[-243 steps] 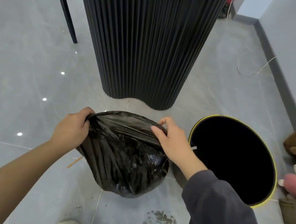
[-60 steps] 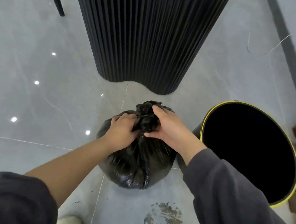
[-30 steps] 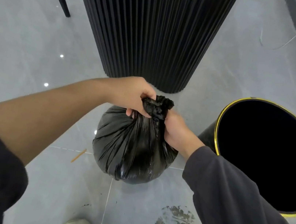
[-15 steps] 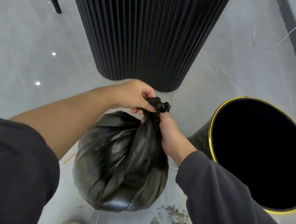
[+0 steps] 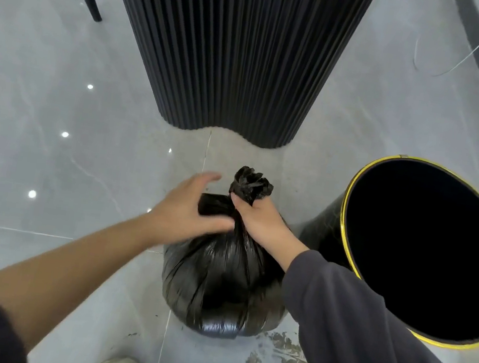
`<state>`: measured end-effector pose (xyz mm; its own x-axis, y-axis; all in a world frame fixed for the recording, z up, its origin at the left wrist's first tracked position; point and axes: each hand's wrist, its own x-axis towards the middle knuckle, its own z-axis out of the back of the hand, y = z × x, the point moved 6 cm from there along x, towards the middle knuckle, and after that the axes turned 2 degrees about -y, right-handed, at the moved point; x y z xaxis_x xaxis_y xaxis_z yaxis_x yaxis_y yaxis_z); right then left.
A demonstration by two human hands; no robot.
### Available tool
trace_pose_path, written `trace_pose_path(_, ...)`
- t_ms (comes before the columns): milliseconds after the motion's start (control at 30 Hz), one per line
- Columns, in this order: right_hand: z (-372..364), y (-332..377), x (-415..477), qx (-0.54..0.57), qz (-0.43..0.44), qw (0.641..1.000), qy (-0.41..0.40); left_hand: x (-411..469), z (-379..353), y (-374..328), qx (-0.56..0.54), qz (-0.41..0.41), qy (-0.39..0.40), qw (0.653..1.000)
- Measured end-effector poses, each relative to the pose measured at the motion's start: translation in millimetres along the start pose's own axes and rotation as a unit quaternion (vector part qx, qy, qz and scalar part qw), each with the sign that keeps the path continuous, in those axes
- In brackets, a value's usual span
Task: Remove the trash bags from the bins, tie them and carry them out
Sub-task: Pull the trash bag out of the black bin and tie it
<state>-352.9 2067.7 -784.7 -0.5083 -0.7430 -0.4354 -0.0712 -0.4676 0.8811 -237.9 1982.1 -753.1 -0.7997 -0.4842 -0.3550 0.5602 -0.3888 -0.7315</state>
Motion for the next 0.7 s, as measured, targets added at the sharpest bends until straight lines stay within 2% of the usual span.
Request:
trace_pose_path(67,1.1,-5.6,3.3,-0.003,0.001,1.000,-0.029,-17.1,-27.3,10.2,0.095,-0.026,0.013,0.995)
trace_pose_path(167,-0.5,-18.0,5.2,-0.024,0.001,0.998,-0.053,-19.7,-53.0,20.2,0.145,-0.029,0.005,0.989)
trace_pose_path(267,-2.6,-27.4,6.5,-0.045,-0.006,0.998,-0.051,-12.5,-61.5,27.3,0.164,-0.012,-0.012,0.986)
trace_pose_path(700,-3.6,-42.4,4.7,-0.081,-0.004,0.996,-0.046,0.5,-83.9,41.6,0.176,0.004,0.008,0.984)
